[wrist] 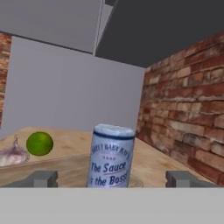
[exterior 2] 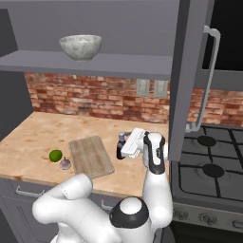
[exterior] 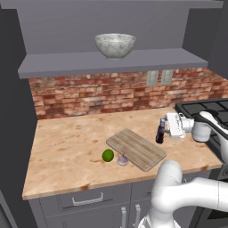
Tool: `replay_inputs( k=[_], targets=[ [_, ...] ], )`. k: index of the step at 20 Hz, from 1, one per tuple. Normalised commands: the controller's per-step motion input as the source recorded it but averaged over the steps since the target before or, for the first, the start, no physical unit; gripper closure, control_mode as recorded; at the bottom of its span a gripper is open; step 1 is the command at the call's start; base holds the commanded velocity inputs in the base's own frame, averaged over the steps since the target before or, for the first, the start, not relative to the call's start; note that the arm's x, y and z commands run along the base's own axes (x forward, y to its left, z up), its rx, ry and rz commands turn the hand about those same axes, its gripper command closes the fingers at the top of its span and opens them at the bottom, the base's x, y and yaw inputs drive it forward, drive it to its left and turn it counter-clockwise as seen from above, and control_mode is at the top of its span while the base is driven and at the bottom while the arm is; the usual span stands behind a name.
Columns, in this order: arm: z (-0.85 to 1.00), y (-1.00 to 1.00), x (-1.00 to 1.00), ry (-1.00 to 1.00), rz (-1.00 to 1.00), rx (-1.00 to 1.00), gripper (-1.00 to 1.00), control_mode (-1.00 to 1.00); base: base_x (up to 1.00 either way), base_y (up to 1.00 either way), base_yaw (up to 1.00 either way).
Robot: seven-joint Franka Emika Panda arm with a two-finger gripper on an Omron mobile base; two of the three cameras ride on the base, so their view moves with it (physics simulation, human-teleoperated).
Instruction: Open the cabinet. Place the bowl and condiment on the counter. Then place the lime and garlic on the cutting board.
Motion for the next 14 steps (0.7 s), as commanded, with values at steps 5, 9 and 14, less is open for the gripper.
replay_inputs(
  k=[5, 9, 14],
  targets=[
    [0.0, -0.21, 0.0, 0.0, 0.0, 0.0, -1.0, -1.0, 0.0, 0.0, 0.0],
    [0.04, -0.2, 0.0, -0.01, 0.0, 0.0, -1.0, -1.0, 0.0, 0.0, 0.0],
    [0.24, -0.07, -0.12, -0.03, 0.0, 0.0, -1.0, -1.0, 0.0, 0.0, 0.0]
  ],
)
